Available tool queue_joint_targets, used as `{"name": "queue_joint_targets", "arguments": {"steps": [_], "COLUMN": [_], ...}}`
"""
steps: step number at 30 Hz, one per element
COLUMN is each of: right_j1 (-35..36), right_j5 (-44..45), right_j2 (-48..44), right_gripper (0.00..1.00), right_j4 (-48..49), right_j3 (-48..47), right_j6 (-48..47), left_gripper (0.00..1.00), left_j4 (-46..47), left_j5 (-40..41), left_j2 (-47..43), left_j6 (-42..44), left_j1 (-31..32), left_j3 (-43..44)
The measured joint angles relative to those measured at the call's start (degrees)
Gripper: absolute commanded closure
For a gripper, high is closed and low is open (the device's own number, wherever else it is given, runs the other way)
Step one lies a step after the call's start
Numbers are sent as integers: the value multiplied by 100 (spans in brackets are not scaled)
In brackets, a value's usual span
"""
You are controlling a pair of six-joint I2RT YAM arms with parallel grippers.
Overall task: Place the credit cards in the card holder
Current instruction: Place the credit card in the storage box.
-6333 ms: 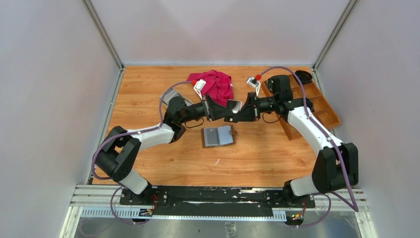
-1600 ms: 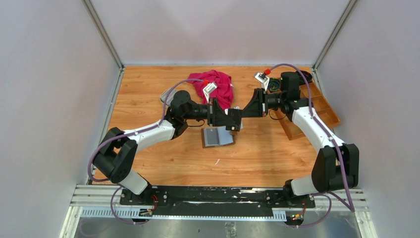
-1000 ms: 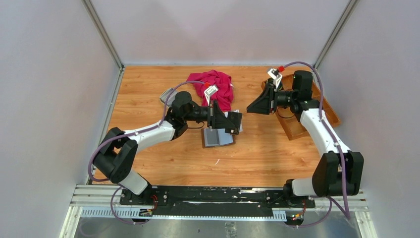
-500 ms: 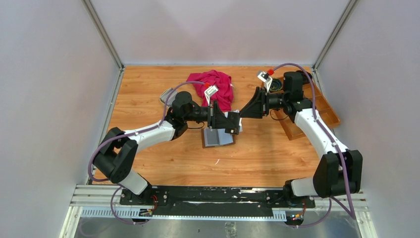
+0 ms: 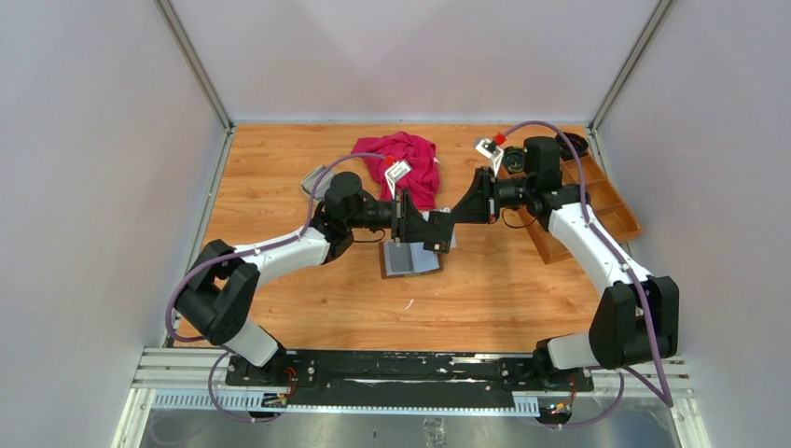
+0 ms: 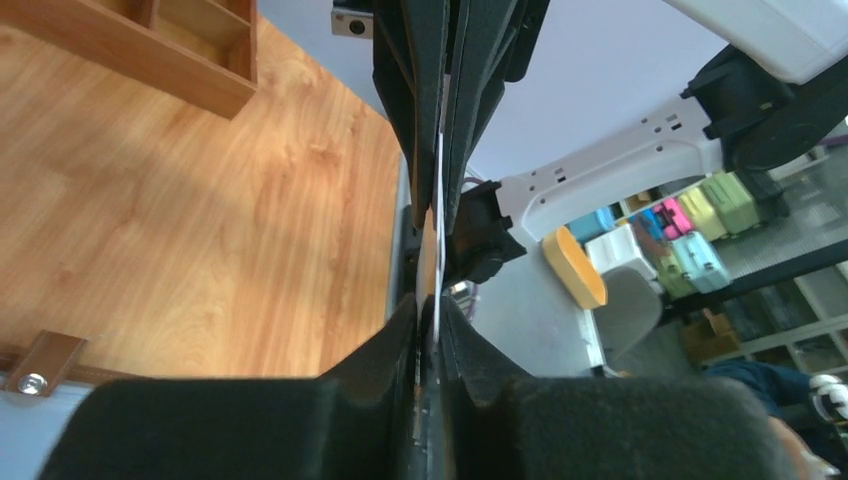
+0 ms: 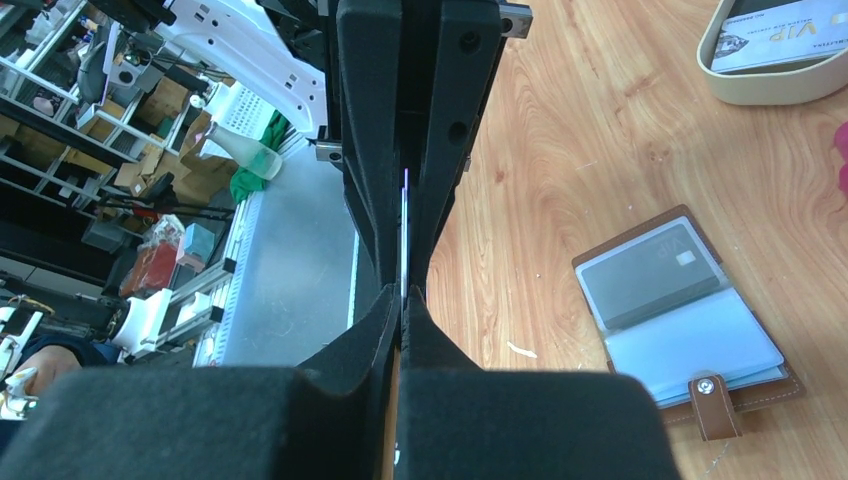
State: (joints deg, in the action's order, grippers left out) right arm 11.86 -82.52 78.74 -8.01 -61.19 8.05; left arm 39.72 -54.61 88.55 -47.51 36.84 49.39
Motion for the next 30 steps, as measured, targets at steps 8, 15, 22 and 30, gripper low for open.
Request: {"name": "queue_joint_targets", "arguments": {"steps": [8, 15, 22, 30], "right_j1": [11, 11, 11, 15], "right_j5": [-52, -162, -297, -345], "right_j2": [2, 33, 61, 83], "right_gripper": [100, 100, 100, 100], "right_j4": [-7, -4, 33, 37], "right_j3": [0, 0, 0, 0], "right_j6": [-13, -13, 0, 11], "left_gripper": [58, 68, 90, 100], "left_j4": [-57, 125, 1829, 2494], "left_j5": [2, -153, -332, -374], "left_j2": [-295, -457, 61, 319], "left_j6": [39, -140, -1401, -1961], "left_j1": [-195, -492, -632, -667], "left_j3": [-70, -72, -109, -151]}}
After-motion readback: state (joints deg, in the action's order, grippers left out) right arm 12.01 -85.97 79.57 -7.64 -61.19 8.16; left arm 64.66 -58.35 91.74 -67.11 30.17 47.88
